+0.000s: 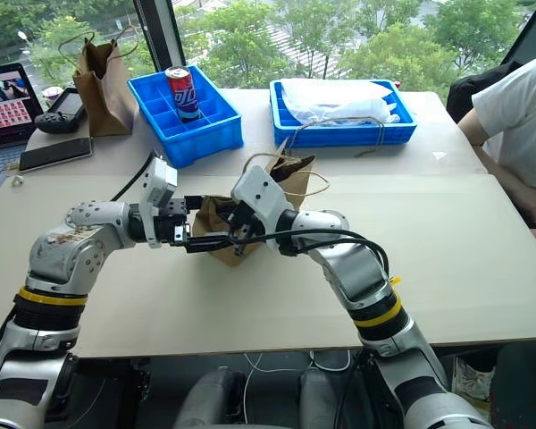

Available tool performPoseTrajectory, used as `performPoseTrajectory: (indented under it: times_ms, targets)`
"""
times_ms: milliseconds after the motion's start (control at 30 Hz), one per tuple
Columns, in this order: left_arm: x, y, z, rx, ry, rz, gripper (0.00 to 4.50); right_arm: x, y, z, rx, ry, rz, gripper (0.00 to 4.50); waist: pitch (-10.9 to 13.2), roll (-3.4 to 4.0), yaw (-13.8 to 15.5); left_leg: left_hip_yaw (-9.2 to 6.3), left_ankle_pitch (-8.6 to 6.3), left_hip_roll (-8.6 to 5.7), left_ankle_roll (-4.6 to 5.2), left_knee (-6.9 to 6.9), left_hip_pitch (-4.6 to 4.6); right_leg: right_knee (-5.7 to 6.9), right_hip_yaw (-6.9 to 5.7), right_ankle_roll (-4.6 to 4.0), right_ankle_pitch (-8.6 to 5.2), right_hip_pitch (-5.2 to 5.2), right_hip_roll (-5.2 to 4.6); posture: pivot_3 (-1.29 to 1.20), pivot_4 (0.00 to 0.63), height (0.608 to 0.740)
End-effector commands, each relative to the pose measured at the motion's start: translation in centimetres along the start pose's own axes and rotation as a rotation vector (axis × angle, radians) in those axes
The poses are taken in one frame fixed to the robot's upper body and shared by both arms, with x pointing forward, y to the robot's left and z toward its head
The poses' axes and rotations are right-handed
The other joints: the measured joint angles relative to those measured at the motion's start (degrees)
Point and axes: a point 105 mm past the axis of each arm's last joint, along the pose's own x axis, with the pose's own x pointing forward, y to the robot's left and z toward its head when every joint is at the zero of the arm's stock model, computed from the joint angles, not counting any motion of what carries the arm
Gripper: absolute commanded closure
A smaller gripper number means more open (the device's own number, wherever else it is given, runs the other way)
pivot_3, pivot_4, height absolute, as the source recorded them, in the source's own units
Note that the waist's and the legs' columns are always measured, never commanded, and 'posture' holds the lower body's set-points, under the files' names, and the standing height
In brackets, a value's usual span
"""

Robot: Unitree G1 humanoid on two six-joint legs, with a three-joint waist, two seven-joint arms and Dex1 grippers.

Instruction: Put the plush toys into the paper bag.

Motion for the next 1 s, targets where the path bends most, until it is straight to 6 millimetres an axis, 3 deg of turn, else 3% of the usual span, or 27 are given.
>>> performPoseTrajectory:
  times_ms: [33,267,600,733,1000]
  targets:
    - [-0.9,0.3,-0.2,0.026,0.035,0.015,0.0,-0.7,-1.1,1.3,-0.061,-0.015,-0.046,4.45,0.0,0.0,-0.1,0.0,0.0,0.0,0.0,0.0,0.0,0.0,0.0,0.0,0.0,0.0,0.0,0.0,0.15,0.74]
    - [-2.3,2.0,-1.2,0.031,0.09,0.109,0.0,-1.0,-1.5,1.2,-0.076,0.004,-0.06,4.45,0.0,0.0,-0.4,0.0,0.0,0.01,0.0,-0.02,0.01,0.01,0.0,0.0,0.0,-0.02,0.02,0.0,0.15,0.74]
    - [-0.5,2.5,-1.1,-0.006,0.028,0.169,0.0,-0.8,-2.3,1.0,-0.098,0.014,-0.108,4.45,0.0,0.0,-0.4,0.0,0.0,0.01,0.0,-0.03,-0.01,0.0,0.0,0.0,0.0,-0.02,-0.01,0.0,0.15,0.74]
    - [0.0,2.9,-1.3,-0.047,0.008,0.214,1.07,-0.7,-2.3,1.0,-0.097,0.012,-0.113,4.5,0.0,0.0,-0.5,-0.01,0.0,0.01,0.0,-0.03,-0.01,0.02,0.0,0.0,0.0,-0.02,-0.01,0.0,0.15,0.74]
    - [0.4,3.3,-1.7,-0.087,0.021,0.267,3.86,-0.5,-2.1,0.9,-0.096,0.016,-0.106,4.5,0.0,0.0,-0.4,-0.02,0.0,0.01,0.0,-0.03,0.0,0.02,0.0,0.0,0.0,-0.02,-0.02,0.0,0.15,0.74]
